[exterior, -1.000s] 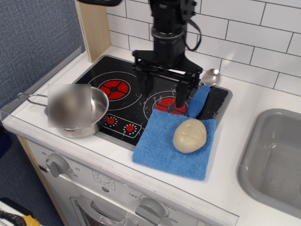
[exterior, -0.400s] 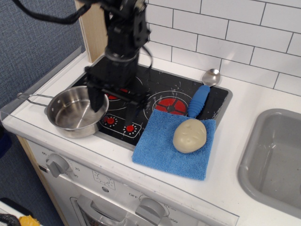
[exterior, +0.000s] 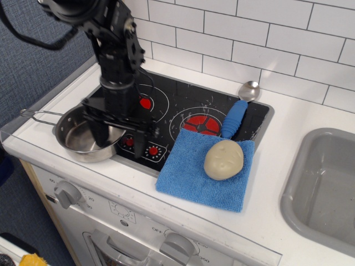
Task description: Place the pot to the left of the blue spoon
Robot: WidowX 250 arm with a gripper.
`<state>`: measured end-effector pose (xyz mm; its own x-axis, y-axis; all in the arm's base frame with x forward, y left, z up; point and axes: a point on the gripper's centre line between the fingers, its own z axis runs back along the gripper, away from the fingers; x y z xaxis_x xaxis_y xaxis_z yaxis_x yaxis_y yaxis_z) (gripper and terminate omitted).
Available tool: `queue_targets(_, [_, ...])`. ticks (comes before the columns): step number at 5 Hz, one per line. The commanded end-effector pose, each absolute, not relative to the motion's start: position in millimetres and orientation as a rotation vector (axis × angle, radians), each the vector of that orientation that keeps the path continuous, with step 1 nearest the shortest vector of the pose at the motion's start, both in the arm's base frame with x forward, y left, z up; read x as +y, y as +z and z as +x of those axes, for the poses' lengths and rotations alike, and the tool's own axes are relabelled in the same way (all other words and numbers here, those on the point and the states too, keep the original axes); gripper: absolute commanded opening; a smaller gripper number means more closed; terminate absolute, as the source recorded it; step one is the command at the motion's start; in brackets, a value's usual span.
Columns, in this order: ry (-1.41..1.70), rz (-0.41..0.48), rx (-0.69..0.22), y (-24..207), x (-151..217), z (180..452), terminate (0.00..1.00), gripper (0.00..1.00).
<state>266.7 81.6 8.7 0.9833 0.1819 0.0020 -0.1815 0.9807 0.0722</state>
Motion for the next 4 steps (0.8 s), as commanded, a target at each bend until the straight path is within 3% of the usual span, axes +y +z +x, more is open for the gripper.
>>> queue_targets(1, [0.129,0.073,-0.072,19.8,76.5,271.8,0.00,0.00])
queue_targets(3, [0.118,0.105,-0.112,35.1,74.0,268.4,0.00,0.00])
queue_targets(4, [0.050,0.019,-0.233,69.2,59.3,288.0,0.00,0.00])
